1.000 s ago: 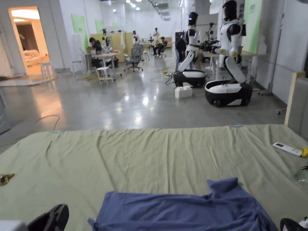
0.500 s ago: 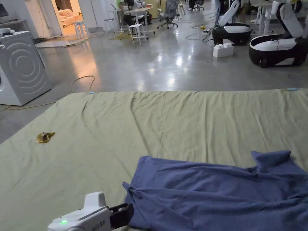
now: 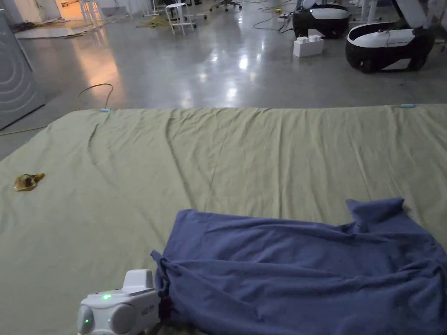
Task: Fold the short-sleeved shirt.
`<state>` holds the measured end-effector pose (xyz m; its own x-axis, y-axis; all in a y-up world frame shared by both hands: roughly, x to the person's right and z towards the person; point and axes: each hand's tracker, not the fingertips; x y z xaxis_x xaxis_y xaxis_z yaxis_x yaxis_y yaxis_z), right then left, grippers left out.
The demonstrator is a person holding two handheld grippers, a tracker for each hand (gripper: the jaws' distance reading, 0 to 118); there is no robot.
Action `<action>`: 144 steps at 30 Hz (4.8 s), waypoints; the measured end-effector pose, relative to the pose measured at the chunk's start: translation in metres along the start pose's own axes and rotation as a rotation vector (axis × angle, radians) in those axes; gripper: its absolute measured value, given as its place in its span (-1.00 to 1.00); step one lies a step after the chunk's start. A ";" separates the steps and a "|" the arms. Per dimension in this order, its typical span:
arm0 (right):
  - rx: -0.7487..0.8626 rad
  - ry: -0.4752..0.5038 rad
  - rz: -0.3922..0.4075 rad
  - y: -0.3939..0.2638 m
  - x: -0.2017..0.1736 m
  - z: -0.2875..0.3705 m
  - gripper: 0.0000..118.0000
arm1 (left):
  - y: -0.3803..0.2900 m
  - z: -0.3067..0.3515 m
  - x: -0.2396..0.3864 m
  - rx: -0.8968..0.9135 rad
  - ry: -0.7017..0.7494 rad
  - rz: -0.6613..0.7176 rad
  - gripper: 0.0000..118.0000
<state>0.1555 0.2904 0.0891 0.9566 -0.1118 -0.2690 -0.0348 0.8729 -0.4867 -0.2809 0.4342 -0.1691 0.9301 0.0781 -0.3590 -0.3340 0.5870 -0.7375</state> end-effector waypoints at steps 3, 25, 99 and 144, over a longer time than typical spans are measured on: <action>-0.125 -0.105 -0.080 -0.007 0.016 -0.042 -0.99 | -0.009 -0.038 0.034 -0.052 0.046 -0.080 -0.85; -0.272 -0.228 0.039 -0.034 0.049 -0.171 -0.87 | 0.000 0.075 -0.010 0.082 -0.076 0.025 -0.89; 0.220 0.098 0.073 0.025 -0.046 0.057 -1.00 | -0.147 0.372 0.000 0.502 -0.142 -0.072 -0.96; -0.686 -0.152 0.103 0.064 0.088 -0.345 -0.18 | 0.087 -0.165 0.067 -0.297 0.067 -0.163 -0.87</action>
<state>0.1374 0.1730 -0.2527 0.9667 0.0661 -0.2472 -0.2537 0.3736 -0.8922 -0.2727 0.3574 -0.3515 0.9659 -0.0563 -0.2526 -0.2213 0.3266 -0.9189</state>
